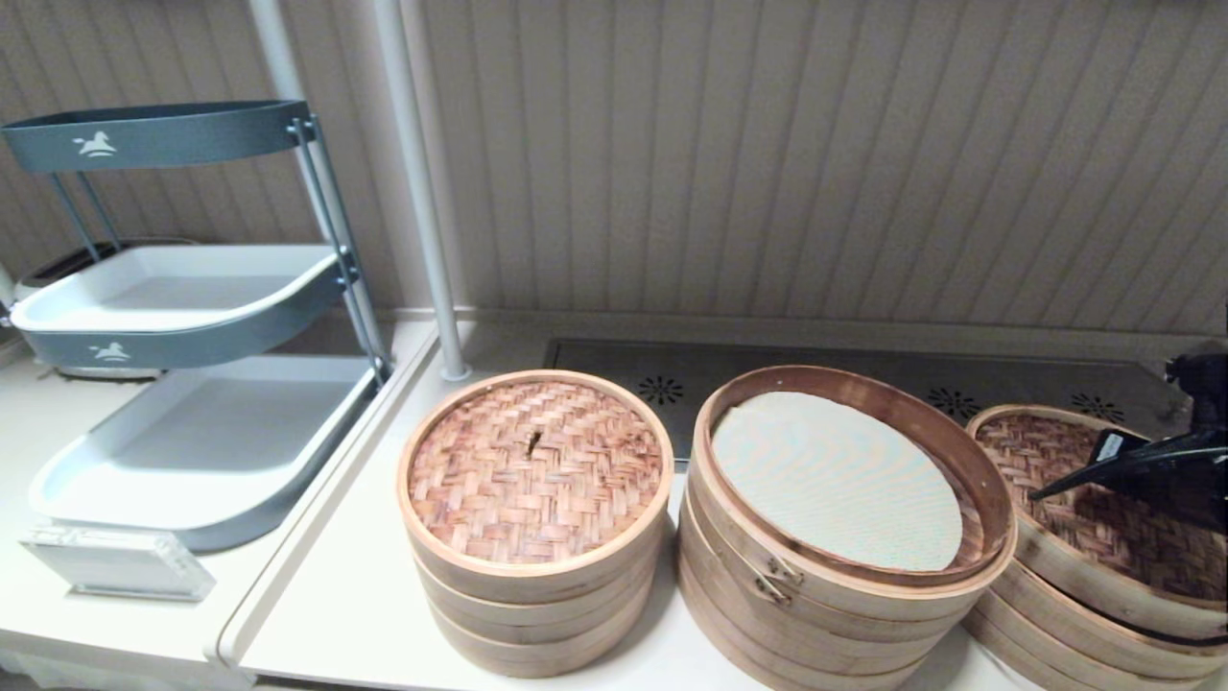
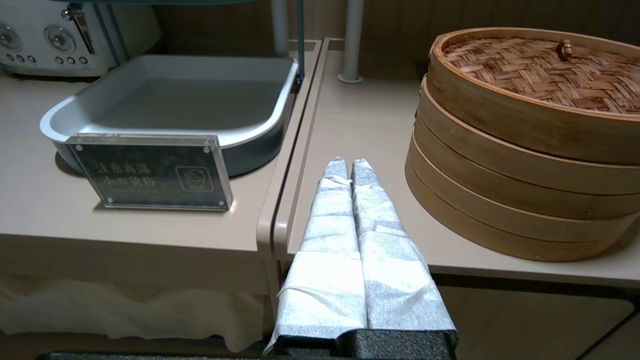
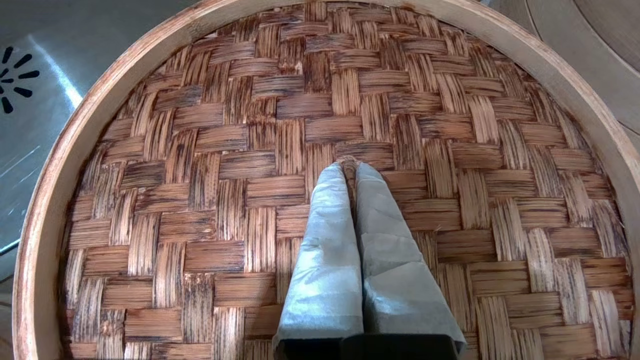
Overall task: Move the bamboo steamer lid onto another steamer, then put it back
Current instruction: Put the steamer
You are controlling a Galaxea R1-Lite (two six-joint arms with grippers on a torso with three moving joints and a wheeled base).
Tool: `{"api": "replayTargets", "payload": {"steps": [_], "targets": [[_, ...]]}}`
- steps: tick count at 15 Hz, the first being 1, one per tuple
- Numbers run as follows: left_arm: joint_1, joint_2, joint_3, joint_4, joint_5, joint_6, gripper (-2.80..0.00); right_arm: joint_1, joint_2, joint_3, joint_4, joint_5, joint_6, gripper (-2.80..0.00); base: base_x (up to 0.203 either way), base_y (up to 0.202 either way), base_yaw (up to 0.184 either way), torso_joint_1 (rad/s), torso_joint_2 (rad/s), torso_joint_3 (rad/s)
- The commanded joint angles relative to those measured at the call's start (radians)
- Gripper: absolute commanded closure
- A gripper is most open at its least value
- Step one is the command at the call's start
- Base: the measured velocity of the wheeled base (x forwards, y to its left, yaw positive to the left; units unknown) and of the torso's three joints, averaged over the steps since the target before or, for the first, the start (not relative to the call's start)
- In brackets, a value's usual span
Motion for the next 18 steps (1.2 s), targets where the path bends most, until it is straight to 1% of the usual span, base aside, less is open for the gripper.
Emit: {"api": "replayTargets", "payload": {"steps": [1,9,18], "targets": [[0.001,-0.002,0.025,-0.001,0.002,0.0,0.0,0.007,0.003,0.004,0.0,-0.001,0.001,0.0,0.0,0.0,0.0,0.0,0.0,0.0],[0.001,-0.002,0.025,0.001,0.0,0.0,0.0,0.017,-0.008,0.045,-0.004,-0.003,0.0,0.0,0.0,0.0,0.0,0.0,0.0,0.0],[0.001,-0.002,0.025,0.001,0.001,0.0,0.0,0.016,-0.027,0.053,-0.002,-0.003,-0.002,0.0,0.0,0.0,0.0,0.0,0.0,0.0]]}}
